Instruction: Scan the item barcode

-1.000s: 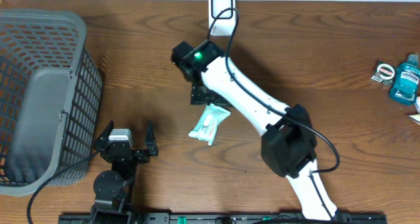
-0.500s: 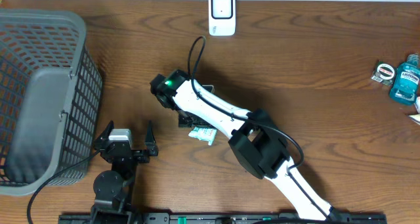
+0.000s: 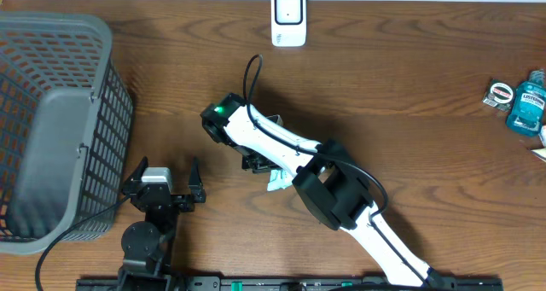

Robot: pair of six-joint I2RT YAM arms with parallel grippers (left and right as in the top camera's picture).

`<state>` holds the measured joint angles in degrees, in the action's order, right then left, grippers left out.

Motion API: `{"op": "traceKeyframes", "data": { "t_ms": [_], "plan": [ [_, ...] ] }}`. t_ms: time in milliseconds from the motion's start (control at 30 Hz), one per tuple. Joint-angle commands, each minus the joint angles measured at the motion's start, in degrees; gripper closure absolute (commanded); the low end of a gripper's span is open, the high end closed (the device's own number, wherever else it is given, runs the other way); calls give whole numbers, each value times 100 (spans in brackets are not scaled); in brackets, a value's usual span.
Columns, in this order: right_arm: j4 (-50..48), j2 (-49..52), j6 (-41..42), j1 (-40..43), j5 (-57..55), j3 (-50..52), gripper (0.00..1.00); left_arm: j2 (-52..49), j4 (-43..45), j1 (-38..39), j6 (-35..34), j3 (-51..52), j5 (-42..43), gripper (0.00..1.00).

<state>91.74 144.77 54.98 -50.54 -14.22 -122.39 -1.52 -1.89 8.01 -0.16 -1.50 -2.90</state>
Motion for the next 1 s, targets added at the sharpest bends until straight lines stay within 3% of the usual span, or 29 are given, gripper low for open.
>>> {"op": "traceKeyframes", "data": {
  "t_ms": [0, 233, 300, 367, 500, 600, 700, 967],
  "plan": [
    [70, 258, -170, 52, -374, 105, 63, 11, -195, -22, 15, 125, -50, 2],
    [133, 258, -1593, 63, -557, 105, 59, 11, -195, -22, 15, 125, -50, 2],
    [151, 258, -1628, 63, -651, 105, 46, 11, -195, -22, 15, 125, -50, 2],
    [153, 258, -1626, 63, -706, 105, 23, 11, -195, -22, 15, 125, -50, 2],
    [149, 258, -1626, 63, -852, 105, 17, 11, -195, -22, 15, 125, -52, 2],
    [149, 258, -1563, 55, -966, 105, 24, 11, -195, -22, 13, 125, -50, 2],
    [142, 258, -1421, 17, -979, 109, 48, 11, -195, -22, 15, 125, -50, 2],
    [-409, 258, -1316, -44, -1331, 815, 58, 11, -195, -22, 13, 125, -50, 2]
  ]
}}
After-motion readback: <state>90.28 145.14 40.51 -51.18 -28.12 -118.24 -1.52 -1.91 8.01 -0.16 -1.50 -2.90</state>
